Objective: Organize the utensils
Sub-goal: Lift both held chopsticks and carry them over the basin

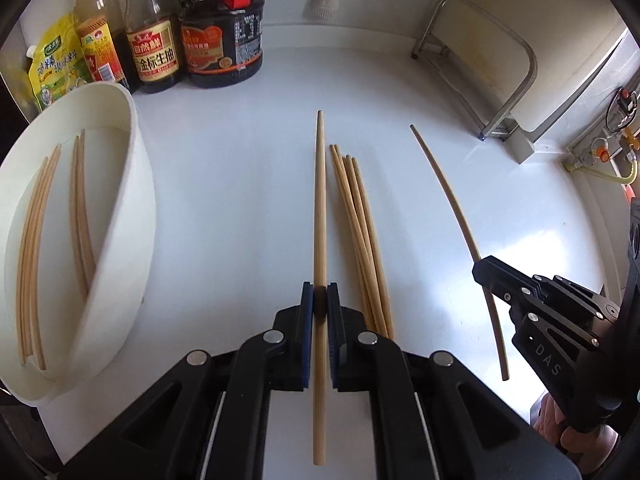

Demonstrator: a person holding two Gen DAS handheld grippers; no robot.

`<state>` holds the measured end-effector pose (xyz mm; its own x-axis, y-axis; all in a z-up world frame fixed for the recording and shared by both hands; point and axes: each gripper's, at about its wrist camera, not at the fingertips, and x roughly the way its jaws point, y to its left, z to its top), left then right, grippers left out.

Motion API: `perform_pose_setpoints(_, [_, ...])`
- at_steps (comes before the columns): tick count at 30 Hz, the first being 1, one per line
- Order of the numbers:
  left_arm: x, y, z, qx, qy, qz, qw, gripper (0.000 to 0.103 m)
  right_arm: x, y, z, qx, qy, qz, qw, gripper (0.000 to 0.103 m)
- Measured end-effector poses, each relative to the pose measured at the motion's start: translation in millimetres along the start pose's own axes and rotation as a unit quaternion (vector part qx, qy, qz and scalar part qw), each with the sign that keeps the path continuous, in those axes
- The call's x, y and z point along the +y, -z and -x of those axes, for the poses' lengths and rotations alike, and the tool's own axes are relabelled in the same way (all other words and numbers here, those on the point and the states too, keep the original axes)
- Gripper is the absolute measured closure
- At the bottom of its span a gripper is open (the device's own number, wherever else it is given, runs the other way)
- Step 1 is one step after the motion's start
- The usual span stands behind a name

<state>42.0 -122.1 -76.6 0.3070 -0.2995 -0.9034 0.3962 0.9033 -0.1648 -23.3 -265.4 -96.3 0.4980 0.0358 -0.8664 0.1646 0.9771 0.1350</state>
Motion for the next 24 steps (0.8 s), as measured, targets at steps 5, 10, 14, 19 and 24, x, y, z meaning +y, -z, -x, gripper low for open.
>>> perform_pose_setpoints(5, [25, -15, 43, -0.040, 0.001, -0.002, 0.9992, 0.096, 30, -19, 24, -0.021, -0.011, 0.007, 1.000, 0.096])
perform_pose_setpoints(10, [65, -27, 82, -0.083, -0.014, 0.005, 0.9964, 0.096, 83, -49, 35, -0.045, -0.032, 0.035, 0.998, 0.096])
perform_pose_setpoints(14, [110, -28, 101, -0.102, -0.030, 0.024, 0.9940, 0.095, 138, -68, 30, -0.053, -0.050, 0.073, 0.995, 0.096])
perform_pose_setpoints(19, [168, -23, 103, -0.100, -0.054, 0.057, 0.9919, 0.095, 204, -83, 10, -0.044, -0.071, 0.114, 0.990, 0.096])
perform_pose_setpoints(24, [216, -15, 96, -0.084, -0.063, 0.082, 0.9911, 0.095, 257, -89, -15, -0.022, -0.087, 0.148, 0.985, 0.096])
